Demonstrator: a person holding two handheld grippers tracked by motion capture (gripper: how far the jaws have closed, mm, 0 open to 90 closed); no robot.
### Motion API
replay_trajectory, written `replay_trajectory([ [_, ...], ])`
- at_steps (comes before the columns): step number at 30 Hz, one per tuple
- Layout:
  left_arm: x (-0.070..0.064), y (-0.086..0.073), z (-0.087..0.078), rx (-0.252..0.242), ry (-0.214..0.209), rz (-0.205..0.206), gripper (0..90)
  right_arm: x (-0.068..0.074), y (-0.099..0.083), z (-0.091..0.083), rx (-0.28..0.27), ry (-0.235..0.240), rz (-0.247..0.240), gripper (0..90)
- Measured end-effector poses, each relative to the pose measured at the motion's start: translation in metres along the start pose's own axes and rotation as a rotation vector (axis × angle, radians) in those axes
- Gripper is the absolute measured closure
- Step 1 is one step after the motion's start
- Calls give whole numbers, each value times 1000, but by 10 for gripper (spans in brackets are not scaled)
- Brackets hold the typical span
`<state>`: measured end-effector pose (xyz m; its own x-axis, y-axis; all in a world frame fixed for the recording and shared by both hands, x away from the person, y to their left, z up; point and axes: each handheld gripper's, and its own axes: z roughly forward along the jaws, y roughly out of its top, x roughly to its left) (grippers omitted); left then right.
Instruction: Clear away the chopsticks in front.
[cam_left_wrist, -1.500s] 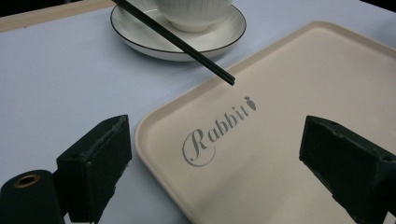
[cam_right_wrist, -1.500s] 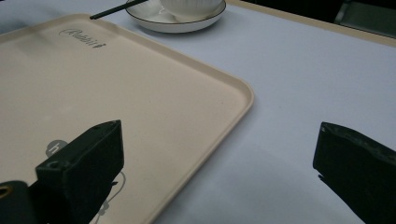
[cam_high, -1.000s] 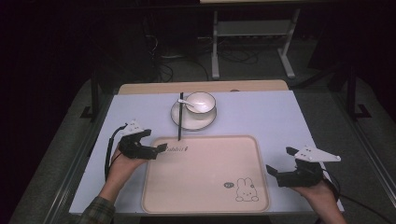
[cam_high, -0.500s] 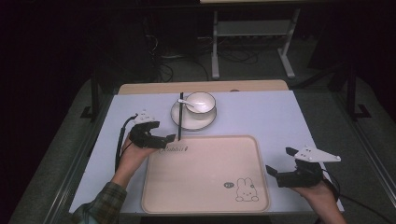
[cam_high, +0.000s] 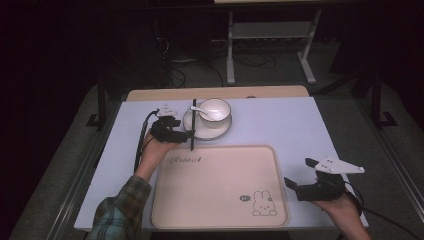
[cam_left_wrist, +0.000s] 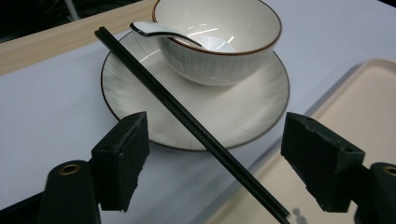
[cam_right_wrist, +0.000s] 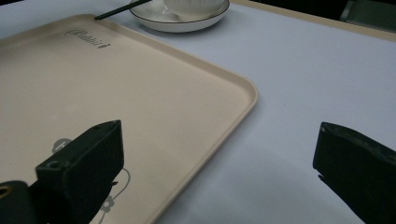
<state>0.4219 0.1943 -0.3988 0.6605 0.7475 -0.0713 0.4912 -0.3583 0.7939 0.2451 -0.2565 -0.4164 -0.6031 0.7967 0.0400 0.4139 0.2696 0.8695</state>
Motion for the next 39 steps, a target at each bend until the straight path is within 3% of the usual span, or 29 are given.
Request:
replay_trajectory([
  [8, 4, 7, 26, 44, 31, -14, 348, 0, -1, 0, -2, 7, 1, 12],
  [22, 8, 2, 46, 96, 85, -46, 547, 0, -2, 0, -1, 12, 3, 13],
  [39, 14, 3, 53, 60, 130, -106, 692, -2, -2, -2, -5, 9, 9, 14],
])
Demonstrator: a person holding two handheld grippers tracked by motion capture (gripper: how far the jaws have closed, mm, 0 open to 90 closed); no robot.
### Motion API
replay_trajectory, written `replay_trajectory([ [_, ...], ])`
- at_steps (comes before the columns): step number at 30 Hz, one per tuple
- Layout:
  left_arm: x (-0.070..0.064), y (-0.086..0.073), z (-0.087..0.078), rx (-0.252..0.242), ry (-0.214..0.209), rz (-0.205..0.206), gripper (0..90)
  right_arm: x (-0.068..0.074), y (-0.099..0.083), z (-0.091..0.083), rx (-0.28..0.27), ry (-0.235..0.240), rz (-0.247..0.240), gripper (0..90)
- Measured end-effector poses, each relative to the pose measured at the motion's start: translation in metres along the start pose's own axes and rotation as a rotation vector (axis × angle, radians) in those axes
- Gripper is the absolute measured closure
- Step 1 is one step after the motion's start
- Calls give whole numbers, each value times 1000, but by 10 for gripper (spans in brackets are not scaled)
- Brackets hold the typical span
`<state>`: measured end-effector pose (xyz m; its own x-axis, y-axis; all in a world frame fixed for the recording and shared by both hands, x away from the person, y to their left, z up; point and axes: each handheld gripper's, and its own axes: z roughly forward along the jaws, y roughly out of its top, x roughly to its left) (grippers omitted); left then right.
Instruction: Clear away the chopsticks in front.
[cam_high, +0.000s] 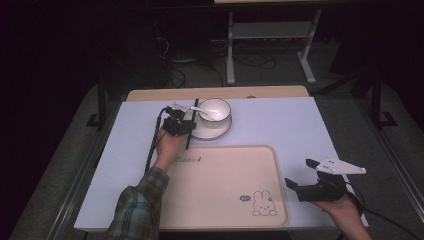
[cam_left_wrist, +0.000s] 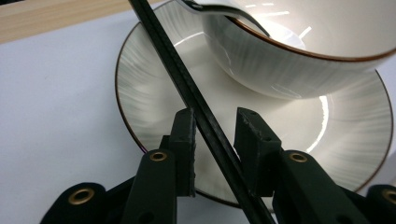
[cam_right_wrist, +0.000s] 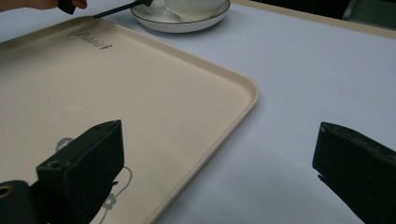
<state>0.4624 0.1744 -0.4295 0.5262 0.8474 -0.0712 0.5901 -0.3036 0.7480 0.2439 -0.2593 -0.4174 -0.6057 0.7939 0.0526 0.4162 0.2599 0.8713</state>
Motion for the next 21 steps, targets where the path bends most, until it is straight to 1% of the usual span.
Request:
replay_trajectory([
  [2, 2, 0, 1, -3, 4, -10, 703, 0, 0, 0, 1, 0, 1, 14],
  [6, 4, 1, 3, -4, 9, -16, 725, 0, 0, -1, 0, 0, 4, 14],
  [11, 7, 6, 6, -4, 25, -9, 754, -1, -1, -1, -1, 1, 4, 14],
  [21, 8, 11, 9, 13, 29, 3, 797, -2, -2, -2, 0, 2, 8, 14],
])
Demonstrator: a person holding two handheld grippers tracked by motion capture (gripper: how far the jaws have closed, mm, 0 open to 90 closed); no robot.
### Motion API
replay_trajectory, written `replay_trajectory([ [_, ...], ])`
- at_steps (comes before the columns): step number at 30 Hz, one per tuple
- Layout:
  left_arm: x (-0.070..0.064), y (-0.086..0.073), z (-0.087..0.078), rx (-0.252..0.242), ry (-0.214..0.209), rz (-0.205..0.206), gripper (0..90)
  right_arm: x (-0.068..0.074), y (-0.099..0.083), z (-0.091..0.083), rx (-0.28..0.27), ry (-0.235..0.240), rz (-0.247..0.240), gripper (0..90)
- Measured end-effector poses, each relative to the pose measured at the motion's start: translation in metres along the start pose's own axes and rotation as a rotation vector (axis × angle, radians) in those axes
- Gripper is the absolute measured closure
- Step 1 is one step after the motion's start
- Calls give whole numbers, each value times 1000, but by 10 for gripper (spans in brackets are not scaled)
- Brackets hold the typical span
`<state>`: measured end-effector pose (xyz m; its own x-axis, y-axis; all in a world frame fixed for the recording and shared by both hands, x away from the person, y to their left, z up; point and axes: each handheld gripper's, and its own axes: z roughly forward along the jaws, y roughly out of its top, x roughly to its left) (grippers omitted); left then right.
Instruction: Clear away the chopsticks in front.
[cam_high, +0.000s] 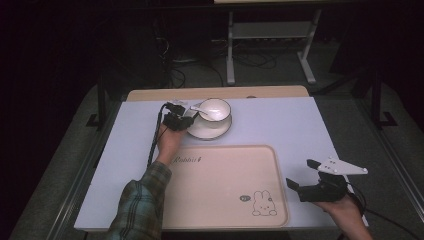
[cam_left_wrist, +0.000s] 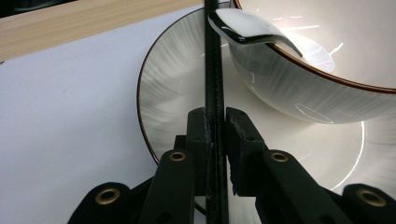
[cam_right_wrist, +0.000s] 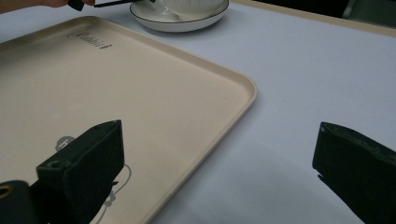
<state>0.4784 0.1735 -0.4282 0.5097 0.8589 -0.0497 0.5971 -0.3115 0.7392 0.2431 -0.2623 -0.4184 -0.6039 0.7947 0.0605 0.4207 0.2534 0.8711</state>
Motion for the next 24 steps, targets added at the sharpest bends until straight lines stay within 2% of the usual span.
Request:
replay_trajectory([
  [2, 0, 1, 0, 9, 6, 11, 798, 0, 0, 0, -1, 0, -2, 14],
  [6, 1, 1, 0, 10, -4, 3, 796, 0, 0, 0, 0, 0, -3, 14],
  [9, 2, 1, -2, 9, -14, -7, 734, 1, 0, 0, 0, 0, -2, 14],
  [14, 4, -2, -17, -10, -26, -6, 706, 0, 0, 0, 1, 1, -4, 14],
  [16, 8, -6, -27, -19, -32, -11, 707, 1, 0, 0, 3, 1, -5, 14],
  [21, 15, -16, -41, -22, -52, -21, 740, 2, 0, 0, 2, 3, -11, 14],
  [24, 18, -20, -44, -22, -58, -29, 758, 3, 1, 2, 6, 3, -10, 14],
])
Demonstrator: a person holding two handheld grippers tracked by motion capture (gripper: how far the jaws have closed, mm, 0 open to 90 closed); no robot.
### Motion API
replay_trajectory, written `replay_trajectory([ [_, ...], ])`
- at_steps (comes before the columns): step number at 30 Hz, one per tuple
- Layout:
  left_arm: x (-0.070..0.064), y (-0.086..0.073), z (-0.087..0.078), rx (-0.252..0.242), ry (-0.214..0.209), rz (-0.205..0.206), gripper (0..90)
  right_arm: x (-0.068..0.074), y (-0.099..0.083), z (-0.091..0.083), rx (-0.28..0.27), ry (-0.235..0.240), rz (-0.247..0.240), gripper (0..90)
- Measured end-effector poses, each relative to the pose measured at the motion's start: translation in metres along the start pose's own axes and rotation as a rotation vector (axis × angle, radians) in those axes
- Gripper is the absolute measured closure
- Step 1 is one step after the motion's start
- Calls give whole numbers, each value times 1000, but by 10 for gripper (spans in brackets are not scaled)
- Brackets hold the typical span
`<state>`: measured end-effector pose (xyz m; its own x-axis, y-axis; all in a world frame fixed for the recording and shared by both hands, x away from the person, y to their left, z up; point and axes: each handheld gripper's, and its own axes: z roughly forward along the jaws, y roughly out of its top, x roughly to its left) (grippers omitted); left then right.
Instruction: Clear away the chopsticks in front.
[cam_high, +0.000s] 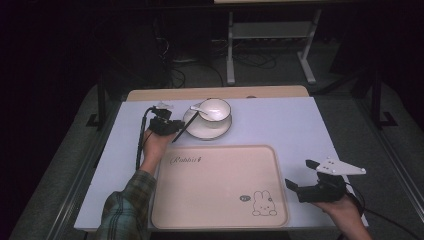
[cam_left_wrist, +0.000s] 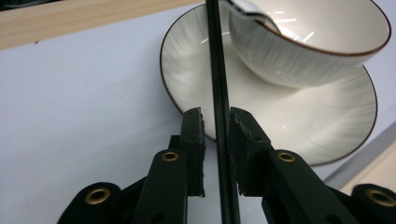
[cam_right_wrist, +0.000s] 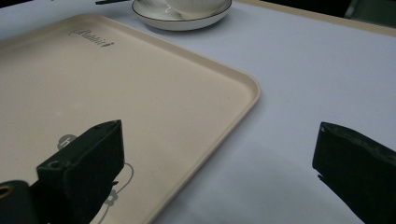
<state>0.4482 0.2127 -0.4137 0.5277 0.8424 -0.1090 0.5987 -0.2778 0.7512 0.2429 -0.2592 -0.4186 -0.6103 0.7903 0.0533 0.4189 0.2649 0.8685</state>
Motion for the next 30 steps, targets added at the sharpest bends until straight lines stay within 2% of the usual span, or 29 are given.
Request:
replay_trajectory([
  [3, 4, -5, -2, -3, -10, -19, 763, 0, 0, 0, 0, 0, -1, 14],
  [10, 2, -6, -1, 0, -30, -14, 778, -1, 0, 0, 2, -4, 3, 14],
  [30, 4, -16, 12, 44, -33, -29, 827, -1, -1, 0, 5, -4, 3, 15],
])
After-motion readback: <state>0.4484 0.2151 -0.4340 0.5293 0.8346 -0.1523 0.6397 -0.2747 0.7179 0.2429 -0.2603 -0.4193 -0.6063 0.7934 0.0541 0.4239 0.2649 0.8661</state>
